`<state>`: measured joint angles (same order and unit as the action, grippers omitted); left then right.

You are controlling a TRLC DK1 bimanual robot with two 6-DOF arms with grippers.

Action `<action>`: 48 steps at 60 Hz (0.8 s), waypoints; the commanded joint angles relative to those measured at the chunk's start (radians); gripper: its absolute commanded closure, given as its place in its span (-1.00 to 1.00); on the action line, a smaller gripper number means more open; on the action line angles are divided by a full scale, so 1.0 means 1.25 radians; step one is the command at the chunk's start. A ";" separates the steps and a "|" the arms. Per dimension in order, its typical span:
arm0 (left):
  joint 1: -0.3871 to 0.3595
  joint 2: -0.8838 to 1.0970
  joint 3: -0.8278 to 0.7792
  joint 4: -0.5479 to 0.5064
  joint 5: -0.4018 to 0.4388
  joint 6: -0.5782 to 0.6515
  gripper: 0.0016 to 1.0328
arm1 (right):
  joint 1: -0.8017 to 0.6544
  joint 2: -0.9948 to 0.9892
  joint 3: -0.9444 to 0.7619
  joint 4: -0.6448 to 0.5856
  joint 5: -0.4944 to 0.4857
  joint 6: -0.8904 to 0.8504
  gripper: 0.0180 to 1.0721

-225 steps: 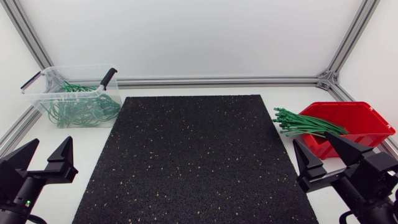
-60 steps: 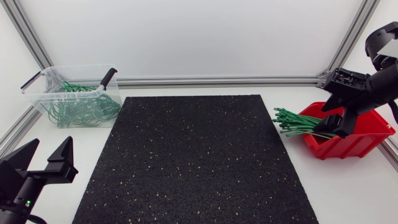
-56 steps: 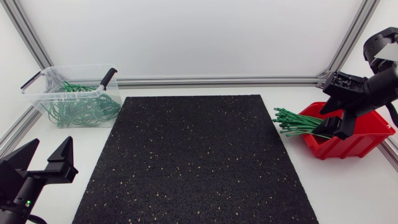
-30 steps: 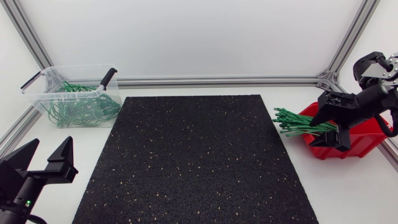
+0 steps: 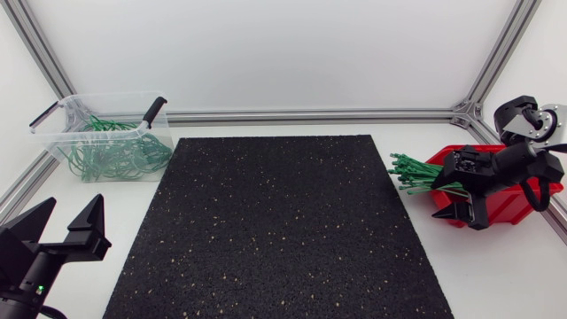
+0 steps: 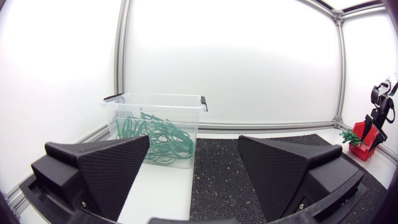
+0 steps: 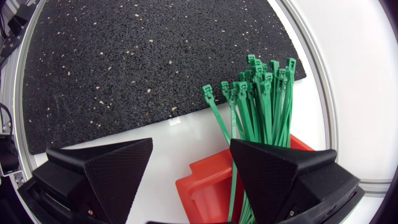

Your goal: Take a green cable tie from the red box, thread the tail through the head to close it, then place it in the transparent bin on the left.

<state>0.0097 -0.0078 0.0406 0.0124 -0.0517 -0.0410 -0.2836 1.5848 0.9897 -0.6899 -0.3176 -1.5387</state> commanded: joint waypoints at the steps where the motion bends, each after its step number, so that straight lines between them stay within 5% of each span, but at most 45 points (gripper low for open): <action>1: -0.002 -0.001 -0.030 -0.021 -0.005 0.013 -0.92 | 0.000 0.019 -0.026 0.024 0.002 -0.020 -0.73; 48: -0.003 -0.001 -0.030 -0.022 -0.005 0.013 -0.92 | -0.005 -0.065 -0.113 0.059 0.023 -0.066 -0.73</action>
<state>0.0097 -0.0078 0.0406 0.0124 -0.0517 -0.0410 -0.2836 1.5478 0.8742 -0.6048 -0.2874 -1.5806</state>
